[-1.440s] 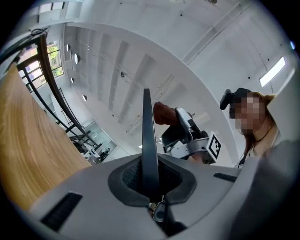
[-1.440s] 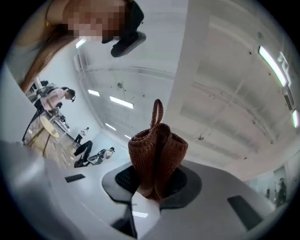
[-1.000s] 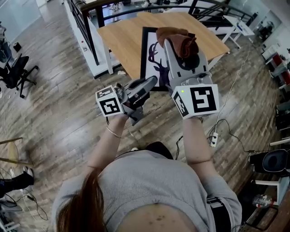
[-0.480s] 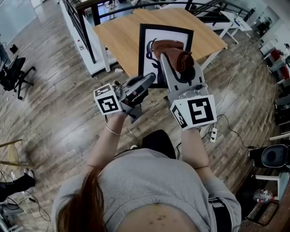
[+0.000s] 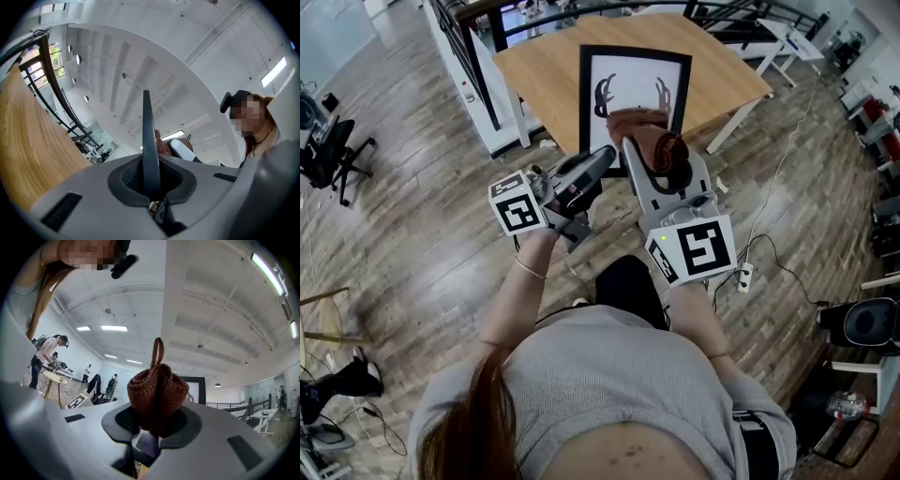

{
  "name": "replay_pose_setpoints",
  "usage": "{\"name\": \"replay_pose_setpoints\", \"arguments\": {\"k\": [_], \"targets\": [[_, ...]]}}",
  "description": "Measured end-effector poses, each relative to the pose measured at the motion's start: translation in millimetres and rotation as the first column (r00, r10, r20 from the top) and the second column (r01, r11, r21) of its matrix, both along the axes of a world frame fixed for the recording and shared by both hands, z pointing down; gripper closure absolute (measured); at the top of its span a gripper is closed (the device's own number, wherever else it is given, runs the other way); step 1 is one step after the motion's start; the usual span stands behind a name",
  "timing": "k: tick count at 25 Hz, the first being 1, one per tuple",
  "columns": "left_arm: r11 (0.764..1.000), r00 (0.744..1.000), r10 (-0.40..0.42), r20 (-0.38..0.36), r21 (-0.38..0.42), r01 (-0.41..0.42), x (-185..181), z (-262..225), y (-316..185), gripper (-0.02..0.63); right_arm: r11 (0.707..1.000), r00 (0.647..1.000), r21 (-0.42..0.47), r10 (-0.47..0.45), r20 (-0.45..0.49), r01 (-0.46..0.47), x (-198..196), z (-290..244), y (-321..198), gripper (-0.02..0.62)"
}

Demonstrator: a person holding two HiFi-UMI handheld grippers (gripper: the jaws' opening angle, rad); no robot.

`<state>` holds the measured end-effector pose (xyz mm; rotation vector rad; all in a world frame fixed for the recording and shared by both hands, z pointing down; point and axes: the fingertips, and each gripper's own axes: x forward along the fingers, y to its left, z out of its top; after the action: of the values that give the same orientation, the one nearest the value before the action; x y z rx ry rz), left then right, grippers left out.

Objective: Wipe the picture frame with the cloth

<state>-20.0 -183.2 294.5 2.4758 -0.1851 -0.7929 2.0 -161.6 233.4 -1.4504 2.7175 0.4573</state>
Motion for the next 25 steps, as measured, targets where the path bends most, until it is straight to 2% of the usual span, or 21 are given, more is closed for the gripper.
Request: {"name": "replay_pose_setpoints", "arguments": {"k": [5,13,19,25], "targets": [[1.0,0.999,-0.03,-0.018,-0.009,0.03,-2.2,-2.6,-0.8,0.586,0.998,0.999,-0.046,-0.04,-0.008,0.039,-0.3,15.7,10.5,0.499],[0.999,0.998,-0.043,-0.05,-0.018,0.042,-1.4,-0.1,-4.7,0.586,0.994,0.999,-0.101,-0.052,-0.001,0.052,9.0,38.6,17.7,0.499],[0.999,0.999,-0.042,-0.015,-0.004,0.042,-1.5,3.8,-6.7,0.586,0.991,0.998,-0.127,-0.056,-0.019,0.053,8.2,52.0,20.8,0.499],[0.999,0.999,-0.041,0.006,0.0,0.041,-3.5,9.6,-11.9,0.587,0.986,0.995,-0.156,-0.068,-0.076,0.056,3.8,63.7,22.3,0.499]]}}
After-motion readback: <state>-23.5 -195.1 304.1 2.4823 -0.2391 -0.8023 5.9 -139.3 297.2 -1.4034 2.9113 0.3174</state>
